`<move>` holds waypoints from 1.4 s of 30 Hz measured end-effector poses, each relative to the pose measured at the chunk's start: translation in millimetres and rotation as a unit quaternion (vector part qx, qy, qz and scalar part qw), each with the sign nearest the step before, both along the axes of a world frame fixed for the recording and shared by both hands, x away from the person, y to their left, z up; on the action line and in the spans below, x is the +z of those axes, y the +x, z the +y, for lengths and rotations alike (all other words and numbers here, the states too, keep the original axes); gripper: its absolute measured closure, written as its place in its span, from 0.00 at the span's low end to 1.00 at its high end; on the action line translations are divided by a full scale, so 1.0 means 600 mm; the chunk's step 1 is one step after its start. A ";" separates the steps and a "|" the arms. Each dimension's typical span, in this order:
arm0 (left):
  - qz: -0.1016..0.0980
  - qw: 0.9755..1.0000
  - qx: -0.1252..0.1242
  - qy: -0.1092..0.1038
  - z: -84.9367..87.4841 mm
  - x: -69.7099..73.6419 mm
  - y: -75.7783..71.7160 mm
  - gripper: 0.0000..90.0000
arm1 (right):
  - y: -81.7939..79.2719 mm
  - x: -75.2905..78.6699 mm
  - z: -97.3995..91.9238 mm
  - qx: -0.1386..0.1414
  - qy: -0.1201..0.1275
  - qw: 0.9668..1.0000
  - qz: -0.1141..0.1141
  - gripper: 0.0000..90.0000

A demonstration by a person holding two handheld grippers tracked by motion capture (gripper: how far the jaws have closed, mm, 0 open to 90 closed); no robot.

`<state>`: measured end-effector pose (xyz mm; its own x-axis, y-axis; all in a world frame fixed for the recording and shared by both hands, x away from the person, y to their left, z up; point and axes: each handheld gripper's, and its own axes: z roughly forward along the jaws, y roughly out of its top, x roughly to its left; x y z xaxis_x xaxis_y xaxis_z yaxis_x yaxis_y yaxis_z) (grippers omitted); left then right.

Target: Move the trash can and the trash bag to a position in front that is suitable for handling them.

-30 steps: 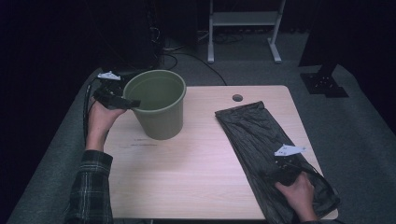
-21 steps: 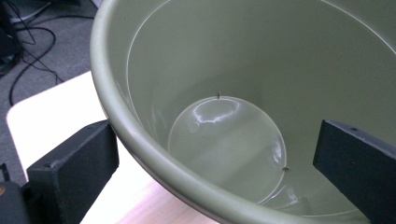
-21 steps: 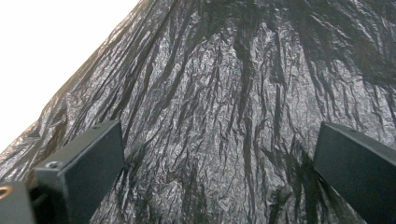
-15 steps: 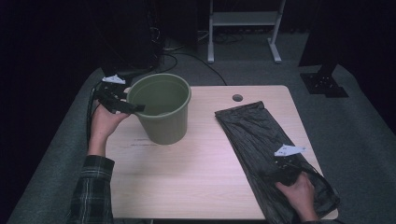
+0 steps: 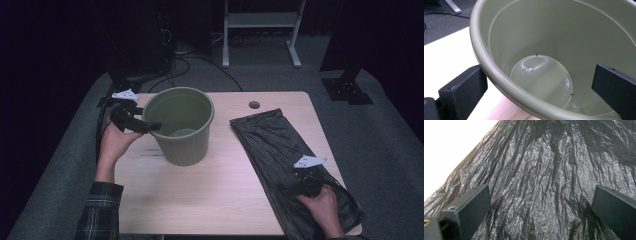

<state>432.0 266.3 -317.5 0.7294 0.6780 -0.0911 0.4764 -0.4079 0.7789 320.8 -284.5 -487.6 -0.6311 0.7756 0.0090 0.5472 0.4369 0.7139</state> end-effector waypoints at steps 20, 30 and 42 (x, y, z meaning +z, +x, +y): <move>-0.002 0.998 -0.062 -0.008 -0.071 -0.009 -0.062 0.00 | 0.000 0.000 0.000 -0.001 0.000 1.000 0.000 0.01; 0.001 0.994 -0.106 -0.007 -0.117 -0.009 -0.090 0.00 | 0.000 0.000 0.000 -0.001 0.000 1.000 0.000 0.01; 0.008 0.991 -0.131 -0.011 -0.147 -0.011 -0.117 0.00 | 0.000 0.000 0.000 -0.001 0.000 1.000 0.000 0.01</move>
<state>361.7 178.1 -324.3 0.8785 0.4633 -0.1163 0.3683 -0.5020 0.7825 320.8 -284.5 -487.7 -0.6300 0.7765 0.0098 0.5480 0.4356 0.7142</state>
